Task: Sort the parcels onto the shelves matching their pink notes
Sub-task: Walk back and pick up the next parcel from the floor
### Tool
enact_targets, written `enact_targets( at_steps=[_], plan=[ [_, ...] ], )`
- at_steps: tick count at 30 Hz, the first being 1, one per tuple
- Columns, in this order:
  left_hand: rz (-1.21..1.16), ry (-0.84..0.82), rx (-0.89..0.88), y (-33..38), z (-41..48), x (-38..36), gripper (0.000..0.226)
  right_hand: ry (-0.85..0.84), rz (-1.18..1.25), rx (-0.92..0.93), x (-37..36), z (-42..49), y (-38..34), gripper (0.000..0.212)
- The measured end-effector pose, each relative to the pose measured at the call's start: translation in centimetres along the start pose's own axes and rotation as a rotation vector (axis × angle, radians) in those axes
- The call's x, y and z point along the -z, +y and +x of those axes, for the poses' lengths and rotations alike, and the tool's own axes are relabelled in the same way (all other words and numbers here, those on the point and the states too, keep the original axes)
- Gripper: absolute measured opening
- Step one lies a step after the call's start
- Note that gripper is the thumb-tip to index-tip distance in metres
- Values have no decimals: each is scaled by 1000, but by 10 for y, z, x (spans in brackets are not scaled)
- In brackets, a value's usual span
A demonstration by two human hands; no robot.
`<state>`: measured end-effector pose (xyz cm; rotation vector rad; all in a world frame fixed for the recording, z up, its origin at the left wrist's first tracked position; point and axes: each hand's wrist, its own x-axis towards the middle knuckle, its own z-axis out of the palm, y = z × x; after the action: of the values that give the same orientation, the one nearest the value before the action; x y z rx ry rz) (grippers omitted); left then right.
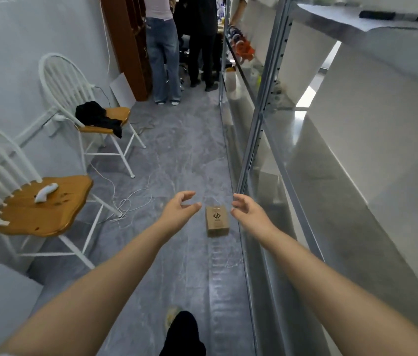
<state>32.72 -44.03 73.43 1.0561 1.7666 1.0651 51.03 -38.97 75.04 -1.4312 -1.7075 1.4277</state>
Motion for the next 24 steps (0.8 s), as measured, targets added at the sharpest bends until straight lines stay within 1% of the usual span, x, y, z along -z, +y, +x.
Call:
enact_targets(
  at_steps=[5,7,13,19,24],
  plan=[
    [-10,-22,0,13,83,22,40,41,23,2,-5,76,-22,50],
    [-14,-40,-7,18,119,32,40,57,-3,0,-7,109,-31,50],
    [12,-70,1,21,213,49,50,78,-43,-46,-20,196,-43,52],
    [22,-93,71,15,287,33,52,42,-61,-118,-18,281,-30,53],
    [56,-99,128,14,352,10,53,-18,-38,-174,-1,356,-13,53]
  ],
)
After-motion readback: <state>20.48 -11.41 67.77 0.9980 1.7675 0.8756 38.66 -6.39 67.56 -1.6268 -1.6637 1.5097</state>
